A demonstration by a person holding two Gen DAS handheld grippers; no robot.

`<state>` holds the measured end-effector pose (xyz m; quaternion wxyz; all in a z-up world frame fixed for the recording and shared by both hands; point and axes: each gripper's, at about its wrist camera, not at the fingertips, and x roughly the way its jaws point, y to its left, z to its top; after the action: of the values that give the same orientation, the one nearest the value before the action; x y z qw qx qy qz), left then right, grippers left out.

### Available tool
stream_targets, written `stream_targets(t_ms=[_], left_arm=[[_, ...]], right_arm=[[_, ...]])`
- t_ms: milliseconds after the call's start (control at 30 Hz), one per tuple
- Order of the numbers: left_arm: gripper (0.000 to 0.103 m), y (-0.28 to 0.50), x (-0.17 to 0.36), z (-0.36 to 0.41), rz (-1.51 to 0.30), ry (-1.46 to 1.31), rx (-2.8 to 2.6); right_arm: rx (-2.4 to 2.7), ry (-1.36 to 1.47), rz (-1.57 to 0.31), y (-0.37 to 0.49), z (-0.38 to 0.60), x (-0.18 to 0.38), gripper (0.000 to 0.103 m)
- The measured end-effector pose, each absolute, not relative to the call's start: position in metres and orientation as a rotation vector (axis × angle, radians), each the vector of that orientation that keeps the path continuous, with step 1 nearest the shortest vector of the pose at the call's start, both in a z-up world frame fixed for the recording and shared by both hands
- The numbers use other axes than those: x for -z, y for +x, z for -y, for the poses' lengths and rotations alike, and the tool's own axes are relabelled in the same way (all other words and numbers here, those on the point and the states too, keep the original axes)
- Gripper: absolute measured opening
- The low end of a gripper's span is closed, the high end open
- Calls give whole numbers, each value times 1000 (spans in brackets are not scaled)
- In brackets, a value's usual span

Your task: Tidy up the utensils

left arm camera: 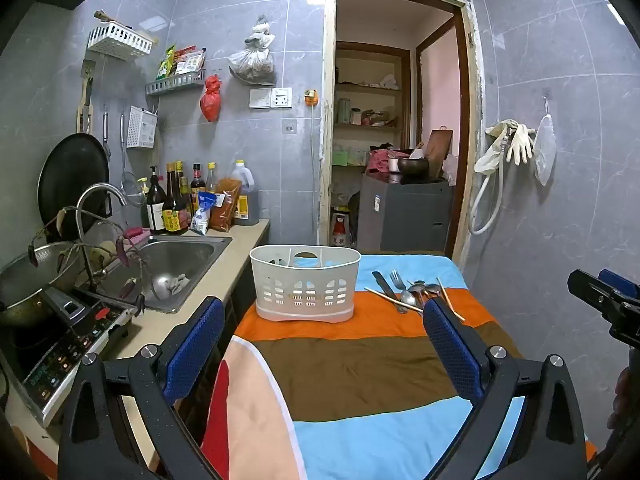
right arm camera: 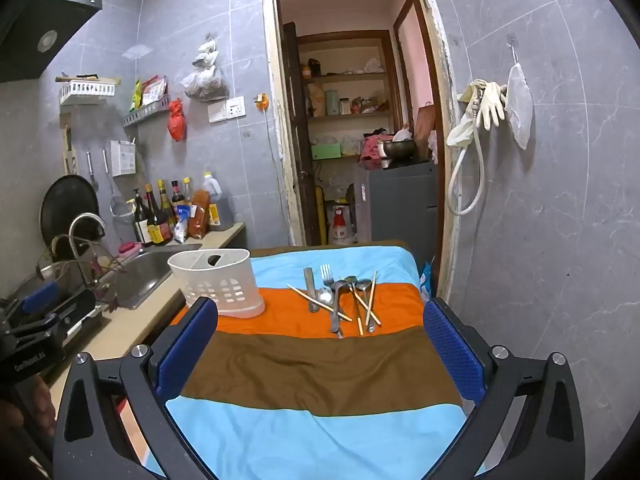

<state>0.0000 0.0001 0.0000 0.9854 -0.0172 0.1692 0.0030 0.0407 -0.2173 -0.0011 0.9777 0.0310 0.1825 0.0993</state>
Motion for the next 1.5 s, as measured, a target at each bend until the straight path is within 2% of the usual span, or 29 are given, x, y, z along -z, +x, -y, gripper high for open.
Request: stream_targets(t_ms=[1500], left_arm=[[97,1,5,-2,-341,-50,-3]], right_arm=[[-221,66,-365,38,208,4,103]])
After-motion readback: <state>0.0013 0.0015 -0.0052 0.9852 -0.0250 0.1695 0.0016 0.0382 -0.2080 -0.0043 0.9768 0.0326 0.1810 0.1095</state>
